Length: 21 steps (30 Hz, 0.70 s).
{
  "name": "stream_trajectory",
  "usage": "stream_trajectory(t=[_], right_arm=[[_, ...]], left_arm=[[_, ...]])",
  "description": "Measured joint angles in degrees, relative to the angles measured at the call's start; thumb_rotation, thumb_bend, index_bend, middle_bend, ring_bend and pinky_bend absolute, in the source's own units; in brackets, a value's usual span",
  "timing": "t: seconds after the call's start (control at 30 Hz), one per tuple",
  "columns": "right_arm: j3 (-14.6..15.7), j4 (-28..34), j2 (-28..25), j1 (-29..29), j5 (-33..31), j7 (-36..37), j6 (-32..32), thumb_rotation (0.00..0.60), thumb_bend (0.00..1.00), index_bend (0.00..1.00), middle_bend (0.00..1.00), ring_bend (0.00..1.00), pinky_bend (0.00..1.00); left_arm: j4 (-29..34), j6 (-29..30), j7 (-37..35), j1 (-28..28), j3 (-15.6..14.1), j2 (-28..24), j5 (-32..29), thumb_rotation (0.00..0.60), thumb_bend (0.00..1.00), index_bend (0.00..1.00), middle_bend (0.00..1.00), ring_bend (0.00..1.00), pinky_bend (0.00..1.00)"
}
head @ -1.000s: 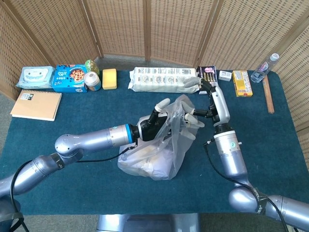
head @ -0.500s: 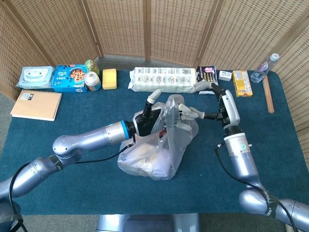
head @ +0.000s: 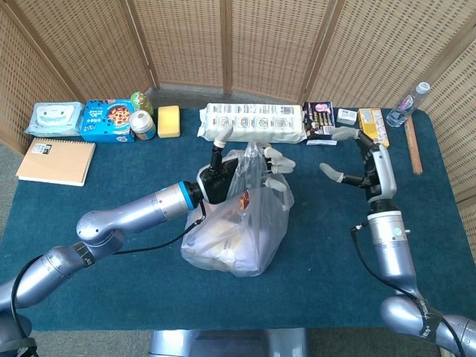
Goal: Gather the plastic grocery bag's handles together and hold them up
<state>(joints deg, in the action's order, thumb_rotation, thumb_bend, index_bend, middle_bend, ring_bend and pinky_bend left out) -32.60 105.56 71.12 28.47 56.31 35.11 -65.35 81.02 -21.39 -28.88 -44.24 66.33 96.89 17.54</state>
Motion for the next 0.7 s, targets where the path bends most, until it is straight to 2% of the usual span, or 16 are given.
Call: stream_trajectory(t=[0.17,0.53,0.7], right_arm=[[0.35,-1.69,0.5,-0.94,0.24,0.54,-1.12,0.6,0.18,0.4,0.32,0.18,0.07],[0.87,-5.5,2.14,-2.14,-0.15,-1.38,-3.97,0.6,0.19,0.4,0.32,0.19,0.07],[2.49,-4.83,2.23,-4.11,0.93,-1.71,-5.36,0.6,0.2,0.41,0.32,0.19,0.08]], left_arm=[[1.05,1.49,-1.19,0.88,0.32,-0.05,-0.29,0.0,0.13,0.38,0.33,0.23,0.38],[5.72,10.7,-6.64,2.31,0.13,-0.35,-1.08,0.003,0.21,0.52,0.46,0.37,0.49],[8.35,14.09,-9.48,2.05,0.4,-0.68,-0.86,0.096,0.25,0.54,0.51,0.43,0.51]])
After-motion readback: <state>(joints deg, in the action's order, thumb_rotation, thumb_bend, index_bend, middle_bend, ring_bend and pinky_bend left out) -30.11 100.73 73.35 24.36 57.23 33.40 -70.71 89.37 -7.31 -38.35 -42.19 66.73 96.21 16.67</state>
